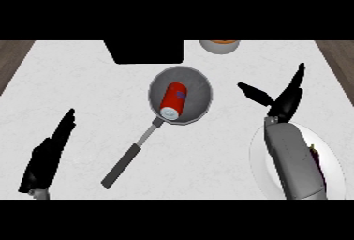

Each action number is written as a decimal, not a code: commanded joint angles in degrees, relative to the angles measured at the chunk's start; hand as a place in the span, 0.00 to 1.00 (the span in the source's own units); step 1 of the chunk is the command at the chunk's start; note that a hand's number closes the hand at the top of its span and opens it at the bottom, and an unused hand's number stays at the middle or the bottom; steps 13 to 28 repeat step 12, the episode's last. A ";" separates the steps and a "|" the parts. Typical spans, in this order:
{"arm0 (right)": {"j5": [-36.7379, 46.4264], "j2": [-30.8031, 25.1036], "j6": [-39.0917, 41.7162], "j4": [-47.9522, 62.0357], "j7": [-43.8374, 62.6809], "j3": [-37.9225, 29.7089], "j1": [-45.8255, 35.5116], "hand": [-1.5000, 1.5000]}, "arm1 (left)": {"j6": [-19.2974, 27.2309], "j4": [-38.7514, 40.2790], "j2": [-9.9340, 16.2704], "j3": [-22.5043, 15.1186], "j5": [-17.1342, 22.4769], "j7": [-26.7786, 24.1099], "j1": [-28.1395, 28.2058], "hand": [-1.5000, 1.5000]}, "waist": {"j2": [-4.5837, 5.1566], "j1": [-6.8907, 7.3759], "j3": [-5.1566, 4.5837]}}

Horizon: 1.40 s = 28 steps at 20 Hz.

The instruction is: Pick the can from the plate and place it in the pan

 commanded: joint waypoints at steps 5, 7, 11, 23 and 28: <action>0.04 -6.11 8.44 -26.39 7.49 4.23 22.31 0.00 | 0.09 -3.19 -1.75 -1.39 -0.34 2.05 1.35 0.50 | 0.04 -0.09 -0.01; -1.50 -7.91 10.09 -29.26 5.37 2.51 26.07 0.00 | 0.08 -4.19 -1.50 -1.36 -0.92 1.60 2.04 0.50 | 0.18 0.32 0.02; -4.51 -9.73 15.31 -43.03 8.57 2.23 36.51 0.00 | -1.47 -1.15 -0.03 0.72 0.53 -0.64 1.04 0.50 | 0.16 0.09 0.00; -4.08 -9.54 15.54 -39.54 8.40 1.10 33.41 0.00 | -2.33 -4.24 -0.13 0.40 0.54 1.33 1.45 0.50 | 0.28 0.70 0.03; -4.08 -9.54 15.54 -39.54 8.40 1.10 33.41 0.00 | -2.33 -4.24 -0.13 0.40 0.54 1.33 1.45 0.50 | 0.28 0.70 0.03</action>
